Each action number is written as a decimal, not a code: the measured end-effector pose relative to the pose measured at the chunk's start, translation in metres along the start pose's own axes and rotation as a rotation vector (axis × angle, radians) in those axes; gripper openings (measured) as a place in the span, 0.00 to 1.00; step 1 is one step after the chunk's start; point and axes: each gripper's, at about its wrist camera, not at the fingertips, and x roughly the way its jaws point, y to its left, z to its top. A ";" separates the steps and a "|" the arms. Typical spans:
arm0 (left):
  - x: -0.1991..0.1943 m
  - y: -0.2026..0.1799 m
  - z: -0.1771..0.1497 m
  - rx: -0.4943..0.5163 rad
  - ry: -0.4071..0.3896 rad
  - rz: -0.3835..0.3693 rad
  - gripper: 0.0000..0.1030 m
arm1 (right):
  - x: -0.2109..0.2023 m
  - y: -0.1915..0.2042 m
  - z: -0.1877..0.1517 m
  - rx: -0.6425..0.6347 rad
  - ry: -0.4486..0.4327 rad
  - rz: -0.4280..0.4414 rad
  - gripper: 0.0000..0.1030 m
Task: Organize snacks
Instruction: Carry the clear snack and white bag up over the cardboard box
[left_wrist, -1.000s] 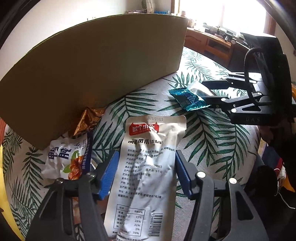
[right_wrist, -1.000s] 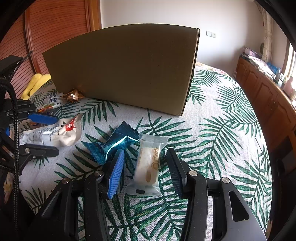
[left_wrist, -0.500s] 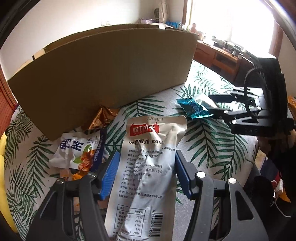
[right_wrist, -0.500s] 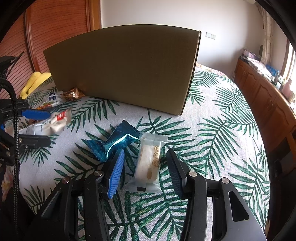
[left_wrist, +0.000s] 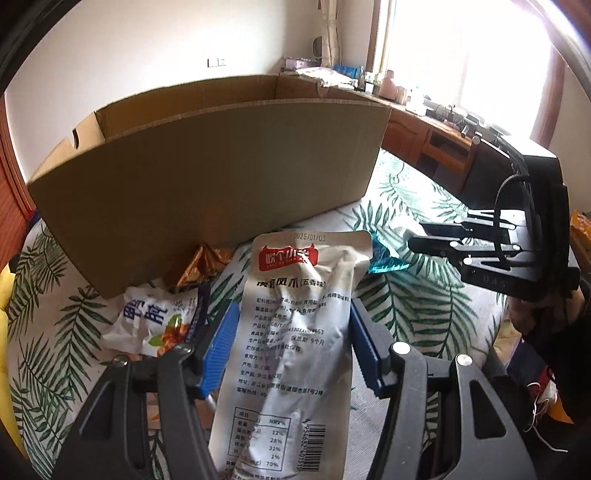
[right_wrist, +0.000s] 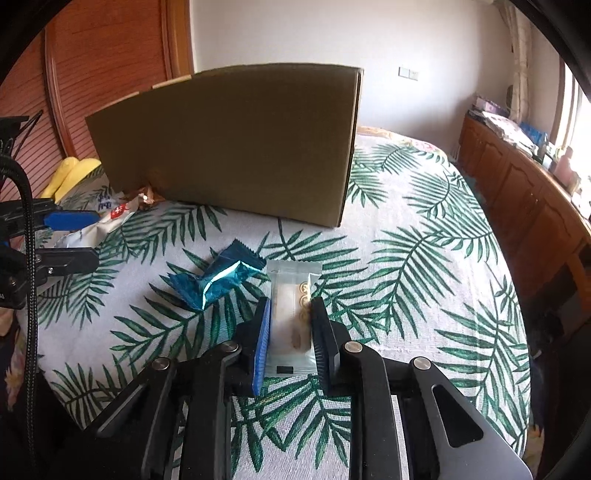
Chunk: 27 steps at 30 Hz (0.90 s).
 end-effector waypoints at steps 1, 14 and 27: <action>-0.003 0.001 0.002 -0.003 -0.011 -0.001 0.57 | -0.001 0.000 0.000 0.000 -0.003 0.001 0.19; -0.030 0.013 0.034 -0.041 -0.117 0.020 0.57 | -0.029 0.004 0.024 -0.022 -0.086 0.006 0.19; -0.057 0.014 0.063 -0.030 -0.204 -0.012 0.57 | -0.057 0.018 0.068 -0.102 -0.199 0.009 0.19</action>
